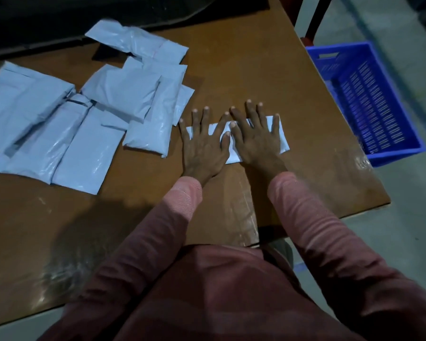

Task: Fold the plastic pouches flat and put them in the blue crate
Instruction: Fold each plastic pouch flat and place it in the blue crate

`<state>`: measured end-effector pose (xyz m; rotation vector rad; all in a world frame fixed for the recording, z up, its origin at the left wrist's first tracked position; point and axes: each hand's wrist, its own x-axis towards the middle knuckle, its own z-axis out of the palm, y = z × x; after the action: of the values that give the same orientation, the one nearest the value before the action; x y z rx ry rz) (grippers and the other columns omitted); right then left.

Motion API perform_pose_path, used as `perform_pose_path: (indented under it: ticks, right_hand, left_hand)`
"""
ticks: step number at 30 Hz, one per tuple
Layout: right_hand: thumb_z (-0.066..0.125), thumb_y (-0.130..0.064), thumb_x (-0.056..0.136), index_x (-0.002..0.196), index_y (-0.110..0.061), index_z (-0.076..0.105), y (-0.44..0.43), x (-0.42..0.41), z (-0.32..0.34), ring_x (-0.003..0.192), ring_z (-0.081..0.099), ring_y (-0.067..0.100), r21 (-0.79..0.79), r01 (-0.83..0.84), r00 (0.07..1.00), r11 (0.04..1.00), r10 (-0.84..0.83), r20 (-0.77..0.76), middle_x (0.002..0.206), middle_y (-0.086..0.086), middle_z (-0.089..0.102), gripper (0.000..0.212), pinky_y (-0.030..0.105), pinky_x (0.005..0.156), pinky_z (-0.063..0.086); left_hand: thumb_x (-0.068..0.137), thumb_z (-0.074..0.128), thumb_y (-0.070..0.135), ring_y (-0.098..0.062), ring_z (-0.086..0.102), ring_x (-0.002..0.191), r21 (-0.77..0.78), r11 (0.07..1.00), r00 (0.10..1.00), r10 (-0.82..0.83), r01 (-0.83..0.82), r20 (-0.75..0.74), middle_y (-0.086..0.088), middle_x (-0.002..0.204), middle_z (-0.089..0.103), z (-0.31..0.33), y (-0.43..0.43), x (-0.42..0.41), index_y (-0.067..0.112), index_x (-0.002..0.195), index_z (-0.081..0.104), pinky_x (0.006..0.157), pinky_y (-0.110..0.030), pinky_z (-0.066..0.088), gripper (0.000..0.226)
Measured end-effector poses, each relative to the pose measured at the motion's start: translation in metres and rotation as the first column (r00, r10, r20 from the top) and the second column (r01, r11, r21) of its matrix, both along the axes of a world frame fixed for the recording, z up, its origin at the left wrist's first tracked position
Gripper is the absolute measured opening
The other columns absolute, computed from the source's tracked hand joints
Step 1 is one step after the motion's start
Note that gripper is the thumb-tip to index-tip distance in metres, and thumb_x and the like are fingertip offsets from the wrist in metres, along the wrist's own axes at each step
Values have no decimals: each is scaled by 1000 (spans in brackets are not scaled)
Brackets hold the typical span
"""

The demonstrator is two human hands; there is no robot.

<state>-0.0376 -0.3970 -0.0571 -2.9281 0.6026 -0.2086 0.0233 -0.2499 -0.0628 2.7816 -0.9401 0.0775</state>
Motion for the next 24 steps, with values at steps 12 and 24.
perform_pose_path:
  ticks: [12,24]
  right_hand:
    - [25,-50,107,158,-37,27,41,-70,-1,157,5,24,135,-5,1000,991,4,6,169,-2,16,53,60,122,12]
    - [31,-52,101,147,-32,51,33,-46,23,147,36,29,124,49,997,991,-55,48,157,5,43,54,53,117,28]
  left_hand:
    - [106,6,34,-30,1,159,90,982,984,-158,166,-87,-5,172,10,13,42,-73,14,164,18,126,-58,8,63]
    - [94,50,28,-30,59,116,-87,991,992,-106,100,-69,-7,126,71,48,29,-40,16,125,71,94,-49,45,40]
